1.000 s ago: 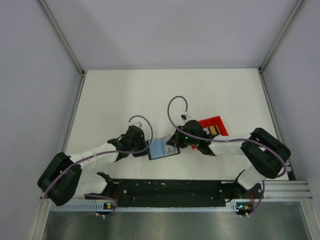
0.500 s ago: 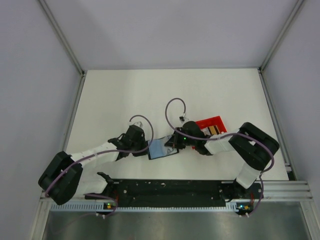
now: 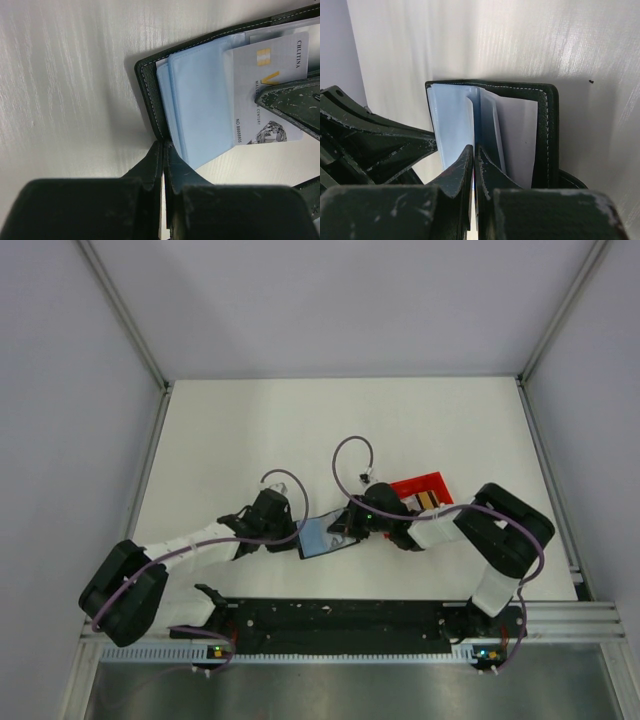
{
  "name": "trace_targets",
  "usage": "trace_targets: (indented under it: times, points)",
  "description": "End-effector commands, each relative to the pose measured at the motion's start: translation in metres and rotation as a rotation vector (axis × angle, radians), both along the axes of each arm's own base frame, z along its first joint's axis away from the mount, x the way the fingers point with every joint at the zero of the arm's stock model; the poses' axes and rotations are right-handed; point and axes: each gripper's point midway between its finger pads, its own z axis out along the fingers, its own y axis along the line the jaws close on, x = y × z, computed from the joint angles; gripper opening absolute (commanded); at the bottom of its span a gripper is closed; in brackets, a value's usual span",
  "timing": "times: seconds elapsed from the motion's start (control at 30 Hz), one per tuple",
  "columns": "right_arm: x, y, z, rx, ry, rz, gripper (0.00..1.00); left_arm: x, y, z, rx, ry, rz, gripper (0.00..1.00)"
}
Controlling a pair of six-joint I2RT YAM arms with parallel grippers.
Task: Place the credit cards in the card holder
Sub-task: Insert the credit card into the card holder.
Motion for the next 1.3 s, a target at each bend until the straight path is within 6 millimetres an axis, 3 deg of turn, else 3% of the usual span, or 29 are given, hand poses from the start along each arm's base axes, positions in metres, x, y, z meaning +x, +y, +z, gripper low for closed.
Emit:
trace_targets:
  times: [0.0, 0.2, 0.43, 0.77, 0.9, 1.27]
  points:
    - [-0.005, 0.003, -0.009, 0.016, 0.046, -0.018, 0.00, 0.000, -0.009, 0.001, -0.033, -0.003, -0.033, 0.00]
    - [-0.007, 0.014, -0.011, 0.027, 0.040, -0.034, 0.00, 0.000, -0.010, 0.002, -0.043, -0.002, -0.030, 0.00]
    - [-0.025, 0.019, -0.019, -0.018, 0.065, -0.005, 0.02, 0.000, -0.009, 0.001, -0.048, -0.001, -0.008, 0.00]
    - [0.002, -0.017, 0.008, -0.234, -0.107, -0.050, 0.42, 0.000, -0.004, -0.001, -0.023, 0.001, 0.003, 0.00]
    - [0.005, -0.023, 0.015, -0.290, -0.137, -0.046, 0.47, -0.001, -0.005, -0.001, -0.026, 0.001, -0.004, 0.00]
    - [-0.010, 0.012, 0.012, -0.238, -0.116, 0.101, 0.46, 0.001, -0.009, 0.001, -0.040, -0.006, -0.019, 0.00]
